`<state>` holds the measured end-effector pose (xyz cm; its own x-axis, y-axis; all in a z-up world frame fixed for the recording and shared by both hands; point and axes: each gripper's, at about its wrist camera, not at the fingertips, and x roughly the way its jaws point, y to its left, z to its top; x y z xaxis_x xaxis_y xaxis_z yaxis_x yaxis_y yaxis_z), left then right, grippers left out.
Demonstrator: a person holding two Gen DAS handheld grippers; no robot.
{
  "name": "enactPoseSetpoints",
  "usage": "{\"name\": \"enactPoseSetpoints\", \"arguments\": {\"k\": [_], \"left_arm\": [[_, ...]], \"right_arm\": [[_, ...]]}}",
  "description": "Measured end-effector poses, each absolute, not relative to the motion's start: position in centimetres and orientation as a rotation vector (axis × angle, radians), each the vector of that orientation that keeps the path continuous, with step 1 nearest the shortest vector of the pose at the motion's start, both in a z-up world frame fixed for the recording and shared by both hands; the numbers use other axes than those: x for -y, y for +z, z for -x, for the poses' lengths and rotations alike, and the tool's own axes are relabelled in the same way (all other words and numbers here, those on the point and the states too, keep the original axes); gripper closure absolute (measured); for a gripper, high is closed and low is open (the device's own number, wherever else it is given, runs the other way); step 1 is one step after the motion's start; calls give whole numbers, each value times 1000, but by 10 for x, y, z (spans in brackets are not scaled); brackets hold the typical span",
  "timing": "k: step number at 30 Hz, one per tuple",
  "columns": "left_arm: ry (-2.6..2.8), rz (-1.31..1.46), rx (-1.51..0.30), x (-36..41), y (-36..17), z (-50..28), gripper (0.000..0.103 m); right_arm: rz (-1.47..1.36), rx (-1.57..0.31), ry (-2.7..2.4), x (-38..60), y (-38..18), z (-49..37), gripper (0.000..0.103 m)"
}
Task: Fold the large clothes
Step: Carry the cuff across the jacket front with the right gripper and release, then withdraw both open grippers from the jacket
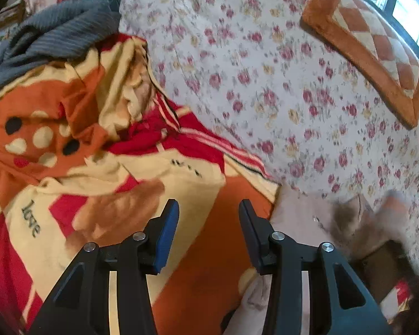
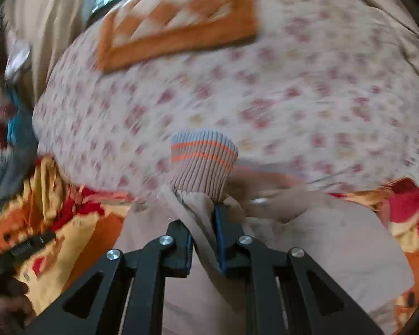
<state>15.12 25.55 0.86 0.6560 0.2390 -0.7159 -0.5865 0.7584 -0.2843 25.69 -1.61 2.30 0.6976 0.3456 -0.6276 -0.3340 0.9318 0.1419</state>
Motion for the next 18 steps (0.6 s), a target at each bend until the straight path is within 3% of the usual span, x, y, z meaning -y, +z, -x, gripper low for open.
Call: {"name": "enactPoseSetpoints", "arguments": {"k": [7,9,10,12,18], "left_arm": [[619,517,-662,-273,13,-142,71],[604,523,-679,-273,9,-145,71],[592,527,-692,-272,6,-148,71],[573,528,-701,-269,5,-151,71],[514,499,-690,-254,10,-156,71]], "right_arm": [[73,-875,442,-50,-60,-269,85],[79,-965,481,-55,-78,-271,70],[66,-962,499,-52,-77,-269,67],[10,-966,566,-39,-67,-259,47],[29,-876,678,49,-20,-210,46]]}}
